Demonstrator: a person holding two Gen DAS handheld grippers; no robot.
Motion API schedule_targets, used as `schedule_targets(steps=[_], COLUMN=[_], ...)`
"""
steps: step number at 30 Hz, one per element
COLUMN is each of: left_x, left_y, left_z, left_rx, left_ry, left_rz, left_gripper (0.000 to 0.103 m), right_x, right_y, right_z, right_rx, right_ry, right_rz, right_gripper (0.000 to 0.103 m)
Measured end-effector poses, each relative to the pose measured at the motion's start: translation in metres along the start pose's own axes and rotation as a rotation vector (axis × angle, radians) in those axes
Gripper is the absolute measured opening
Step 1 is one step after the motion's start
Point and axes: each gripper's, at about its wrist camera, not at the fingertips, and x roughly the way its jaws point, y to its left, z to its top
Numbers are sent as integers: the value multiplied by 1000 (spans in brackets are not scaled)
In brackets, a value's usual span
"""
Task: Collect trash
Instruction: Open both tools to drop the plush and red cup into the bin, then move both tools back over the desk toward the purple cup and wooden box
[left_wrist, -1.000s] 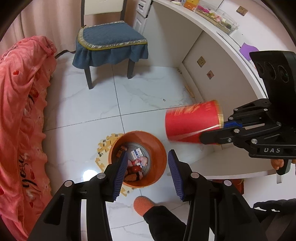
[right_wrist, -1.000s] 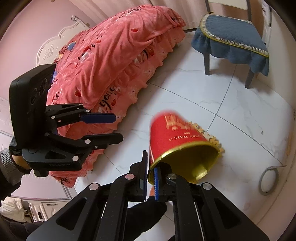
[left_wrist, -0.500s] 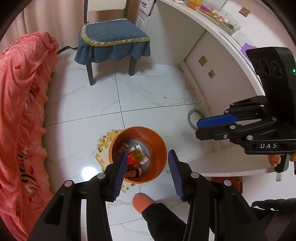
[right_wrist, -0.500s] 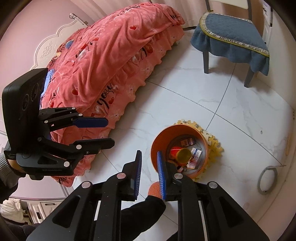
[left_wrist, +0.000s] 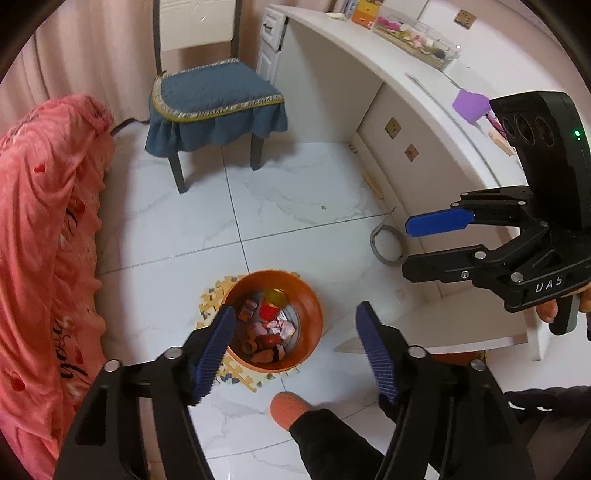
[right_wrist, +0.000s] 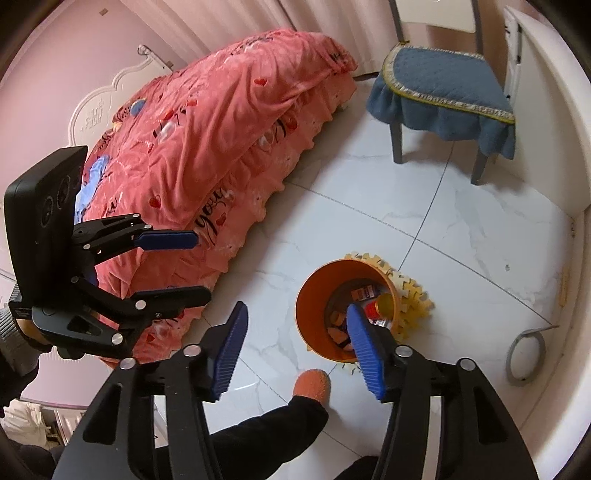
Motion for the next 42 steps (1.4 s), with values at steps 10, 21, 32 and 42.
schedule_targets(steps=[10, 21, 32, 42], left_x=[-33, -60, -61, -43], left_y=[-51, -132, -215, -276], left_z=[21, 49, 81, 111], left_rx=[72, 220, 349, 451], left_ry=[-60, -136, -183, -178], left_rz=[21, -2, -47, -80], left_gripper=[85, 88, 95, 95], right_x=[-79, -186, -268, -305], right_y=[-10, -43, -107, -158], right_z=[-15, -59, -122, -154], right_rx=[18, 73, 181, 274], right_ry=[-104, -243, -334, -375], right_rz=[-8, -73, -189, -243], right_gripper=[70, 70, 73, 73])
